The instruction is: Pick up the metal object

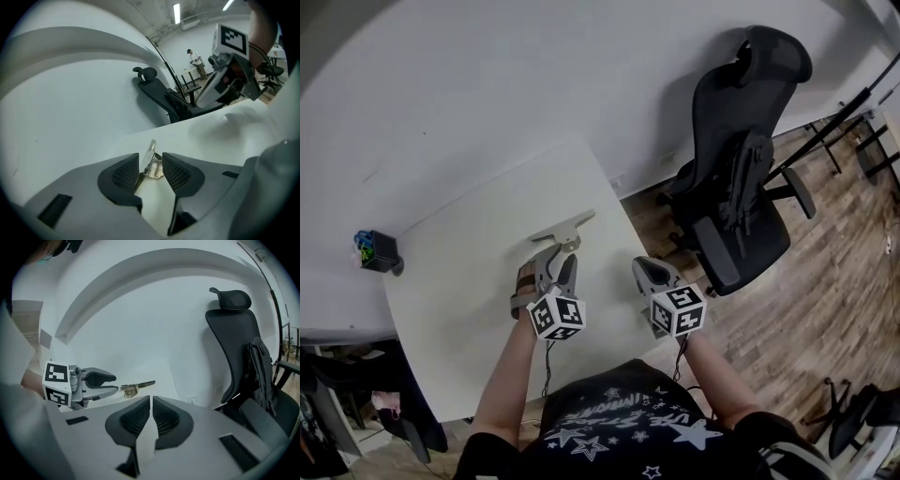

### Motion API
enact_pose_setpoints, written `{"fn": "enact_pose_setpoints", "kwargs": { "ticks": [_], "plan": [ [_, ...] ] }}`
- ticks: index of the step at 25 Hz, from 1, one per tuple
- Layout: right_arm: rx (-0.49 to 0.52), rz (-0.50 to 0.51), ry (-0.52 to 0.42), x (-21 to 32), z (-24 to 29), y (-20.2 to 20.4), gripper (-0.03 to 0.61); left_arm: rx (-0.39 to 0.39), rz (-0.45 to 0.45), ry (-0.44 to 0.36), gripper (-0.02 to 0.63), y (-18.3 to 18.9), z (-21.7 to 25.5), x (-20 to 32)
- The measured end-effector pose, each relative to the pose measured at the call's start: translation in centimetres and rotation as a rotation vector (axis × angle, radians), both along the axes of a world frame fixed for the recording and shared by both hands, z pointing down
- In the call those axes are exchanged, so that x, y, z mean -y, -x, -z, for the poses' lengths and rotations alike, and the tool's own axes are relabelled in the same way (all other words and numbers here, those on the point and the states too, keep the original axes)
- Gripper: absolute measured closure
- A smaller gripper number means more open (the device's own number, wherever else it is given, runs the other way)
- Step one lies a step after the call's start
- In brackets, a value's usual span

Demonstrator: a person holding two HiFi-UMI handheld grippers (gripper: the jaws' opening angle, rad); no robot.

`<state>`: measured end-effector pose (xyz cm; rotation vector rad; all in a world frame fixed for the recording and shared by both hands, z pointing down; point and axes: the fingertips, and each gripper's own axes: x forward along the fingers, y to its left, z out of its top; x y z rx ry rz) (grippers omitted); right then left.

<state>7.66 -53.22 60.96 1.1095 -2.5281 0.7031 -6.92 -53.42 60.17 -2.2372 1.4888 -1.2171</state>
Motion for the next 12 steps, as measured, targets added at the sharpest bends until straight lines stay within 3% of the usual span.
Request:
{"fn": "enact_pose_setpoints", "kwargs": {
  "ticks": [12],
  "plan": [
    [-0.007,-0.006,0.031,1.1,-1.3,-0.3,0.528,0.227,-0.021,0.017,0.449,-0.1,-3.2,2.9]
  ]
}}
